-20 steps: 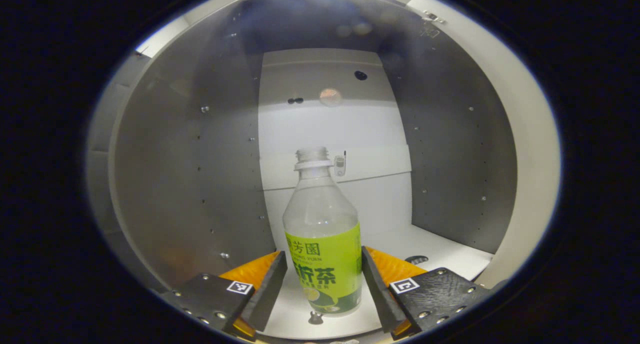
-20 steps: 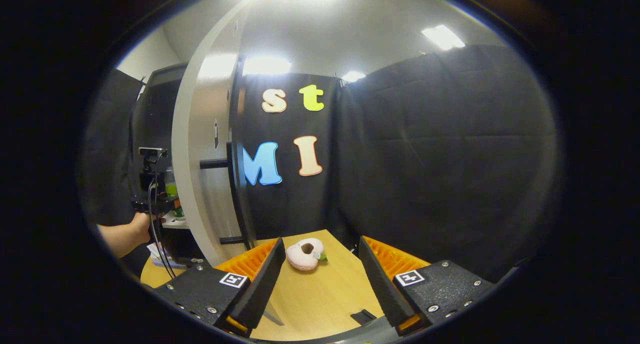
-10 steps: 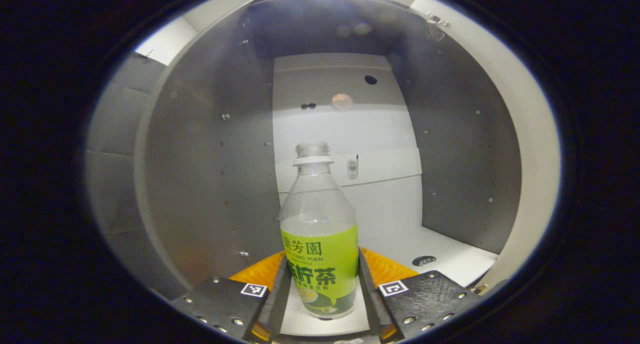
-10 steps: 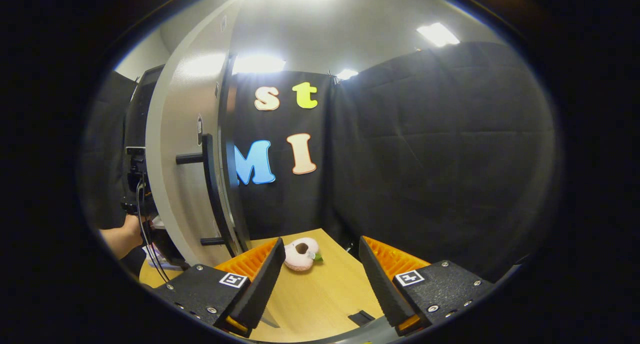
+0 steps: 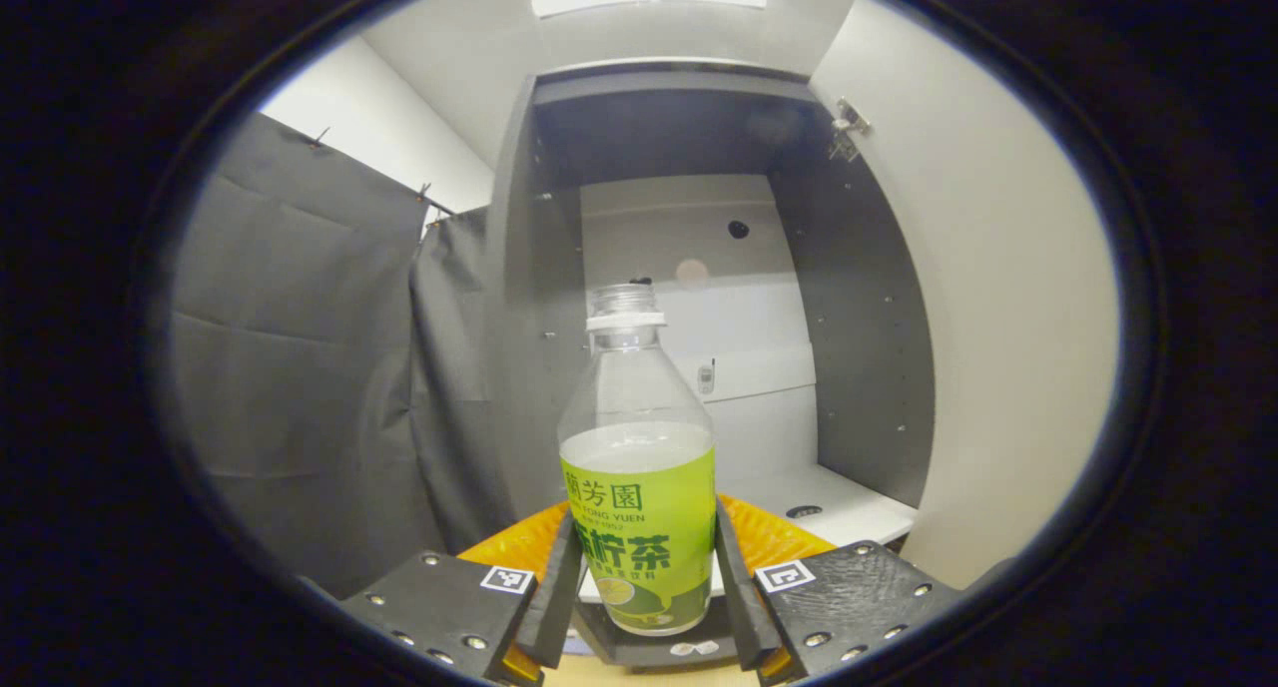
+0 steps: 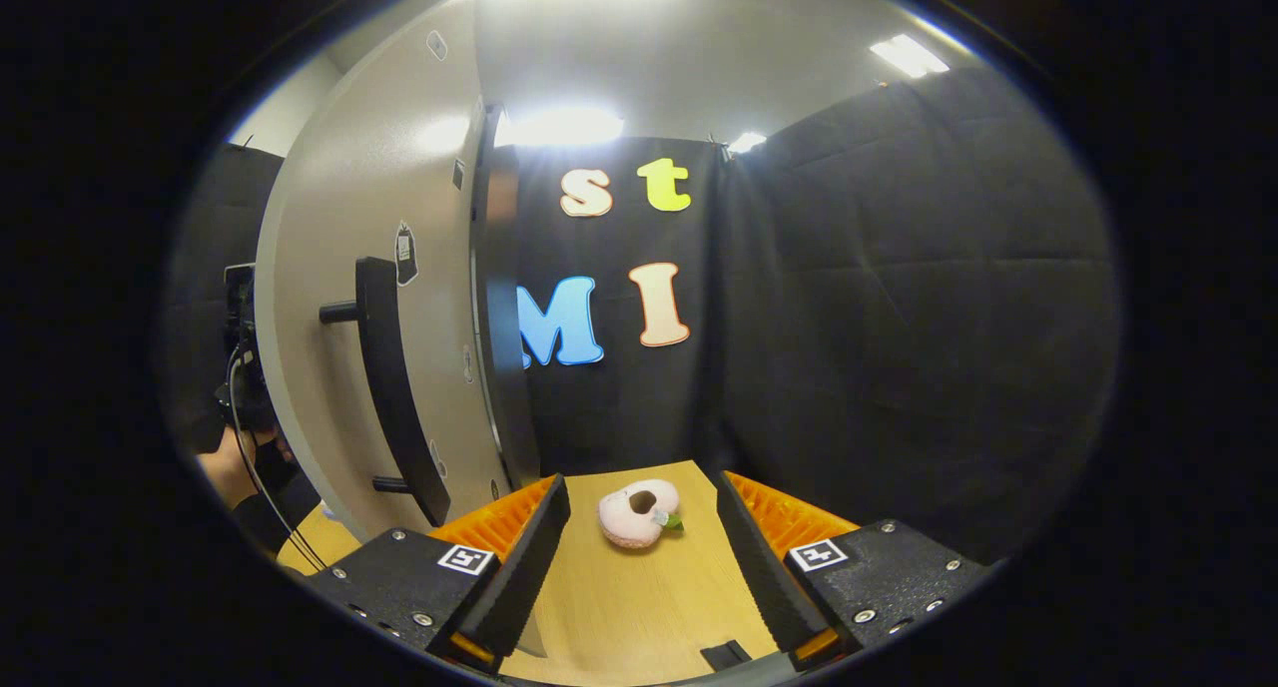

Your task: Open the cabinet door with the right hand, grasp the bottle in the cabinet with the left hand and place it on the coaster, then close the cabinet door with the right hand.

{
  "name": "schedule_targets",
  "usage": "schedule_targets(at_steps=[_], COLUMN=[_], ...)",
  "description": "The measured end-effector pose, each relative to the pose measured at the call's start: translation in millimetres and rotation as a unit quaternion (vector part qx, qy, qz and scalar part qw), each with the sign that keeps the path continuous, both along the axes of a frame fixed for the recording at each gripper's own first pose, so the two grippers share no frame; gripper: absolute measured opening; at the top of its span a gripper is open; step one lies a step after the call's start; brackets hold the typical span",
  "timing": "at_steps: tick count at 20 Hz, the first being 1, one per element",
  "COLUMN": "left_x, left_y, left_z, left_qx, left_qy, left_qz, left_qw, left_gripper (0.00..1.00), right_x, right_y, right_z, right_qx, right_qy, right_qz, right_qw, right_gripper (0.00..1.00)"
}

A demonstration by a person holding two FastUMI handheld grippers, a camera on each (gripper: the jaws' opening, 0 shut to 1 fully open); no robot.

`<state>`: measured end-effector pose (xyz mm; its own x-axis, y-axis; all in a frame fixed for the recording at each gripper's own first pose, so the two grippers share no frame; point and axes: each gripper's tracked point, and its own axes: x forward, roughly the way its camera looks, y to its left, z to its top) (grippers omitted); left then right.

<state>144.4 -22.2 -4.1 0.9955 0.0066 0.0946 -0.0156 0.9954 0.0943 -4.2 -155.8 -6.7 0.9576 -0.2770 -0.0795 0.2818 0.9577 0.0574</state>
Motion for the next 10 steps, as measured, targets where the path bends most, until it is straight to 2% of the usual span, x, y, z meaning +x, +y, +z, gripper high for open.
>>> schedule_targets(at_steps=[6, 10], left_x=[-87.0, -135.7], left_y=[7.7, 4.8], left_z=[1.9, -22.9], left_qx=[0.032, 0.035], left_qy=[-0.008, -0.019], left_qz=[0.041, 0.053], left_qw=[0.999, 0.998], left_gripper=[0.69, 0.66], right_x=[16.4, 21.3], right_y=[-5.1, -3.7], right_z=[-17.6, -36.5], right_qx=[-0.005, -0.014], right_qy=[0.007, 0.018], right_qz=[0.068, 0.099], right_qw=[0.998, 0.995], right_gripper=[0.9, 0.92])
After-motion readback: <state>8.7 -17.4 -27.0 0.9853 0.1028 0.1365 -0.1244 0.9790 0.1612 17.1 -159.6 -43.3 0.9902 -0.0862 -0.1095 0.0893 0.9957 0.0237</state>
